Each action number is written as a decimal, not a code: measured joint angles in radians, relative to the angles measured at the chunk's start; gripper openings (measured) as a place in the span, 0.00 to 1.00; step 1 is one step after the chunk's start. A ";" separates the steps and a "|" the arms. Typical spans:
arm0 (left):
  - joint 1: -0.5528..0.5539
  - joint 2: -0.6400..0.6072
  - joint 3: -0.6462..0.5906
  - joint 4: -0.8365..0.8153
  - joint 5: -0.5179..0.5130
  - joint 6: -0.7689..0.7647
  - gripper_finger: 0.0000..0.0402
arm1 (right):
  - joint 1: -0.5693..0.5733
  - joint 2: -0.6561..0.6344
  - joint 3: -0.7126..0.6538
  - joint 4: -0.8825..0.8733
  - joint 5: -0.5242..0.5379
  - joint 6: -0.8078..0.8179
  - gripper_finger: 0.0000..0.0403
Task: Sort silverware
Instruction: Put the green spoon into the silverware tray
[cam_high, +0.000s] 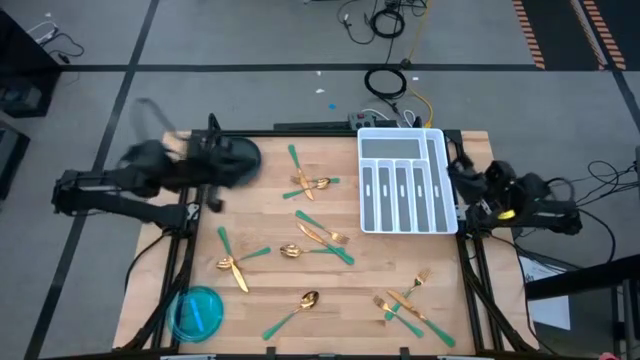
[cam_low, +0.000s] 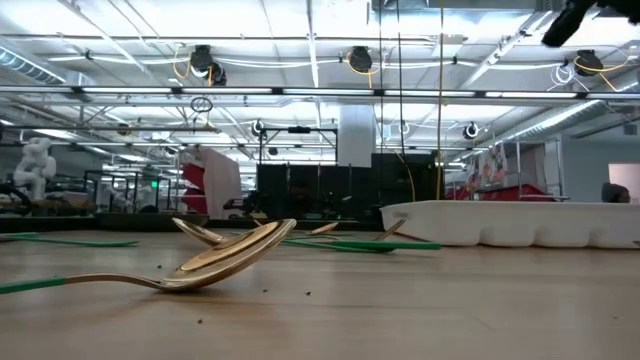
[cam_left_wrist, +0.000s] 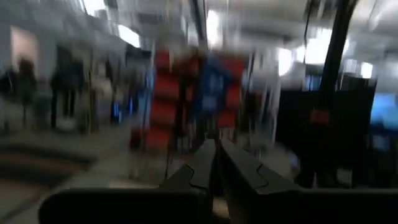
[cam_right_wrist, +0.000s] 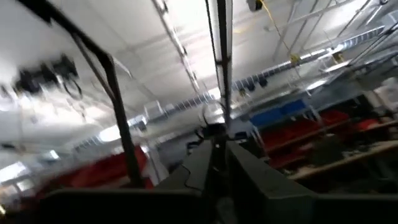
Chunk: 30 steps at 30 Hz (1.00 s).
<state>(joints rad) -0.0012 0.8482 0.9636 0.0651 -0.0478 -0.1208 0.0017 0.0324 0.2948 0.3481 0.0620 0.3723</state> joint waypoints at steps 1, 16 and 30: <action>0.002 0.044 0.039 -0.050 0.012 0.011 0.08 | 0.000 0.013 0.056 -0.080 -0.005 -0.046 0.15; 0.122 0.471 0.295 -0.397 0.092 0.051 0.08 | 0.000 0.291 0.608 -1.180 0.206 -0.182 0.51; 0.200 0.719 0.311 -0.295 -0.058 -0.078 0.08 | 0.000 0.320 0.608 -1.398 0.260 -0.092 0.51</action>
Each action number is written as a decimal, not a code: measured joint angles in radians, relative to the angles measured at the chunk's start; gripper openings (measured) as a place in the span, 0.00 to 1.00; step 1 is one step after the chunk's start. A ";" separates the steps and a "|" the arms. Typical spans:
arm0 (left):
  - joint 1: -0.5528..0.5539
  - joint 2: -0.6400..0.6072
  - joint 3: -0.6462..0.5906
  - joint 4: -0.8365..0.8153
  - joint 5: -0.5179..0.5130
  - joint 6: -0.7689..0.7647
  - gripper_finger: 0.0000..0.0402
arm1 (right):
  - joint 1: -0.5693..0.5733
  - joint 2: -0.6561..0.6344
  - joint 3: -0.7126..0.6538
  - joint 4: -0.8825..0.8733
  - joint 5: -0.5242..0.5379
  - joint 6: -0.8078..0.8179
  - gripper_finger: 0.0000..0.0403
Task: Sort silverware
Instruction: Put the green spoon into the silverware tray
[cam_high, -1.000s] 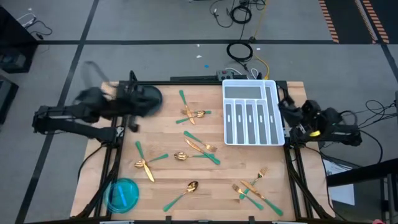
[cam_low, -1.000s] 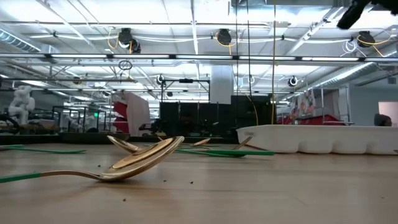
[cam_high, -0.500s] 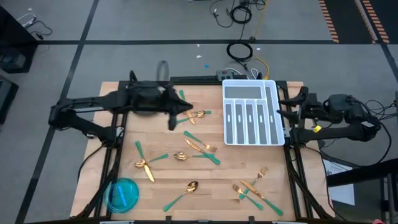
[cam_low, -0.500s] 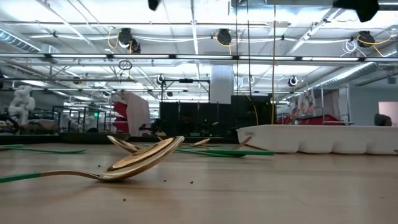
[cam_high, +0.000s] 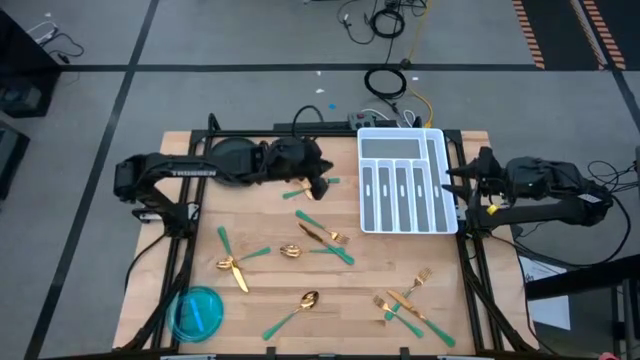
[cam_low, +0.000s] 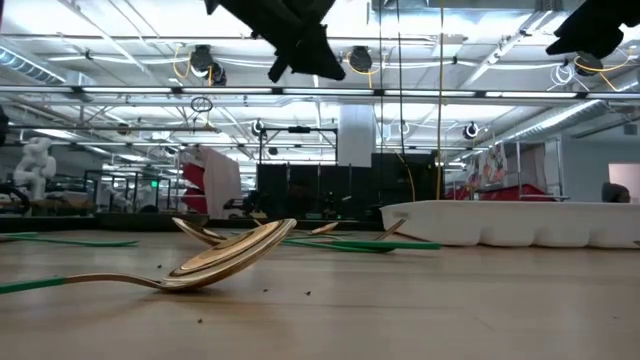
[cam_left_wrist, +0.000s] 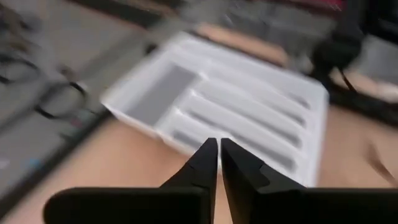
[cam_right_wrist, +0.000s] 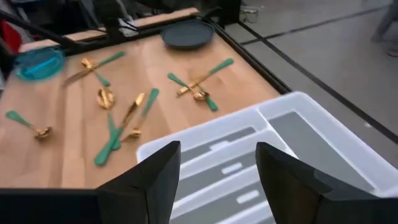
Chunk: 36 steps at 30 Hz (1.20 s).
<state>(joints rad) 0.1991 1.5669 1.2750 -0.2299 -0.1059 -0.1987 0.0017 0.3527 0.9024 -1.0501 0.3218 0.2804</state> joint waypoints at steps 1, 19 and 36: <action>0.017 0.000 0.004 -0.036 0.085 0.010 0.08 | 0.000 0.000 0.000 -0.008 0.024 0.010 0.51; 0.185 0.070 0.013 -0.194 0.400 0.134 0.38 | 0.000 0.000 0.000 -0.063 0.128 0.180 0.69; 0.093 0.309 0.013 -0.226 0.044 0.179 0.43 | 0.000 0.006 0.000 -0.063 0.128 0.180 0.69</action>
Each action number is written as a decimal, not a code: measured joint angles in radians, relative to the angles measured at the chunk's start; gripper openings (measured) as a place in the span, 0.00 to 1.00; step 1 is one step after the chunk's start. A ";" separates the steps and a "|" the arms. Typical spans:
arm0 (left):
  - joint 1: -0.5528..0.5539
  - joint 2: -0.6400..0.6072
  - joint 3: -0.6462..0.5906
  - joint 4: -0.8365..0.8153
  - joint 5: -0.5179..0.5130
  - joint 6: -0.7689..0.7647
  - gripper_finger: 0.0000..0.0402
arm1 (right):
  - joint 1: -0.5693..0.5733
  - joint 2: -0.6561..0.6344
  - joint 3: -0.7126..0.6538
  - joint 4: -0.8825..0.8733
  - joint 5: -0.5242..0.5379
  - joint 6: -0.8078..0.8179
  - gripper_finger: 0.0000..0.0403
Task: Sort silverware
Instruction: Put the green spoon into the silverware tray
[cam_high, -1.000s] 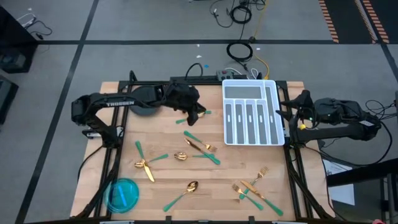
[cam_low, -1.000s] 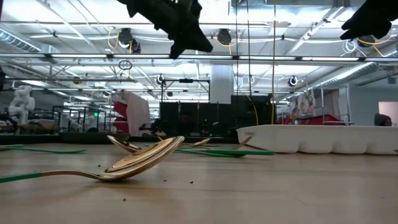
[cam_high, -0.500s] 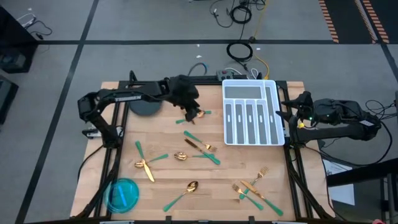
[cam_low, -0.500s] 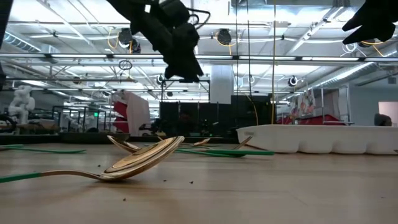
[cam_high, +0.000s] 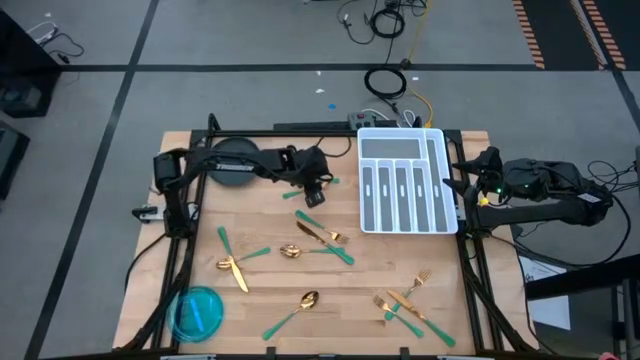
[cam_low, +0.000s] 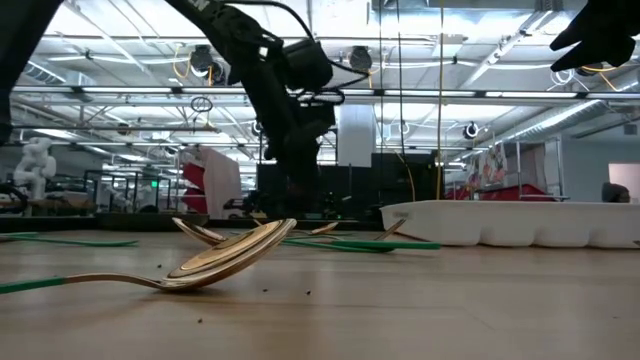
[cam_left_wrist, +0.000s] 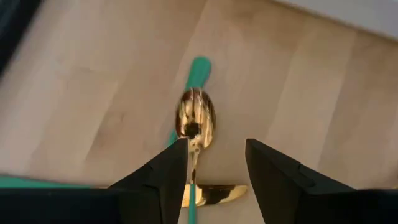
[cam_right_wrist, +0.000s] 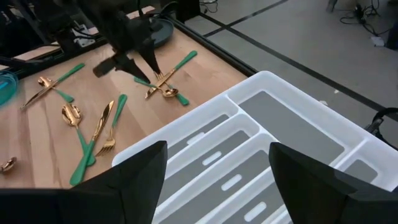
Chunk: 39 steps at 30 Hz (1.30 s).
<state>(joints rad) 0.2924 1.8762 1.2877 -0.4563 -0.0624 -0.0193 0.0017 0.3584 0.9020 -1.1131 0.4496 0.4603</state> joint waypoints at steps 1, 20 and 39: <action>0.001 0.010 0.000 -0.009 0.000 0.000 0.43 | 0.000 0.000 0.000 0.000 -0.001 0.000 0.69; 0.183 0.019 0.039 0.113 0.264 -0.101 0.43 | 0.000 0.000 0.000 -0.008 -0.003 0.000 0.69; 0.199 0.006 0.040 -0.047 0.327 -0.051 0.43 | 0.000 0.000 0.000 -0.007 -0.006 0.044 0.69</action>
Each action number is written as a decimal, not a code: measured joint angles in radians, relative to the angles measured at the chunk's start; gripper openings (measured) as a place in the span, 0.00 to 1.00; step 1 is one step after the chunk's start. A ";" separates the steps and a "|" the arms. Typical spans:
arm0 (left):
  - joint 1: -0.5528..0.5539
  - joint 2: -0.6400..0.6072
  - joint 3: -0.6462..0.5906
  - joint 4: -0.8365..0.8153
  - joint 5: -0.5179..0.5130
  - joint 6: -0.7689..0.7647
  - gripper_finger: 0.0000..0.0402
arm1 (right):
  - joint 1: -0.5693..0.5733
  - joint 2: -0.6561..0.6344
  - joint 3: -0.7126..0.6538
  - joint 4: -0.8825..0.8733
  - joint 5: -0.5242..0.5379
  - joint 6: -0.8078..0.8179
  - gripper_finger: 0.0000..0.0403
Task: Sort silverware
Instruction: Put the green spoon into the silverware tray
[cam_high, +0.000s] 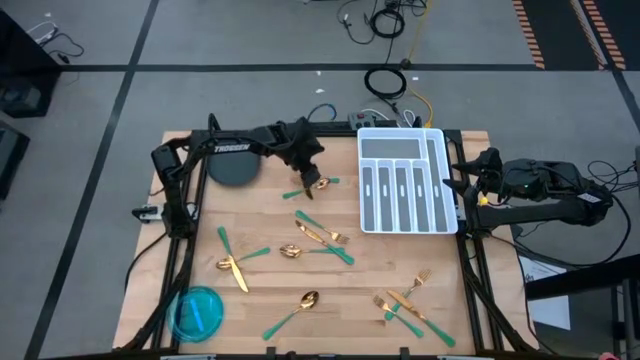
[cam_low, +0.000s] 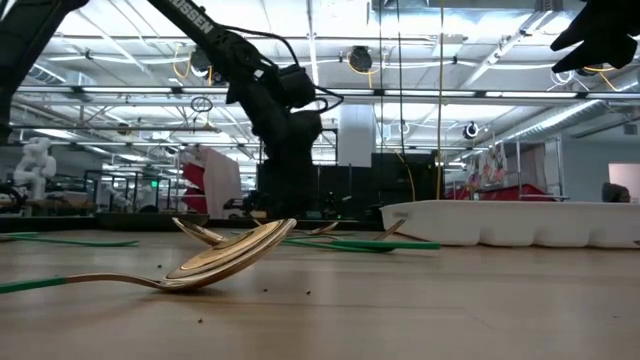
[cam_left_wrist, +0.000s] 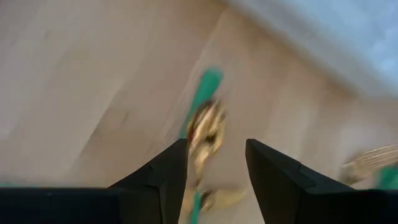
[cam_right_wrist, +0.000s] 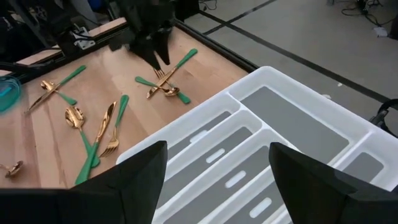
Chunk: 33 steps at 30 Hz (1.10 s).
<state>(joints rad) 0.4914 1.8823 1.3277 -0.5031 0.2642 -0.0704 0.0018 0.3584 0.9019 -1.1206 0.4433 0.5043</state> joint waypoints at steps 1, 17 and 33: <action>-0.015 0.000 0.000 -0.026 -0.042 0.000 0.43 | 0.000 0.000 0.000 0.000 0.000 0.002 0.69; -0.113 0.037 -0.007 -0.029 -0.239 0.069 0.43 | 0.000 0.000 0.000 -0.016 0.000 0.001 0.69; -0.114 0.131 -0.006 -0.010 -0.222 0.072 0.43 | 0.000 0.000 0.000 -0.016 0.001 0.002 0.69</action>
<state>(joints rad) 0.3775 2.0136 1.3217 -0.5133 0.0422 0.0018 0.0020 0.3584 0.9016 -1.1366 0.4439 0.5060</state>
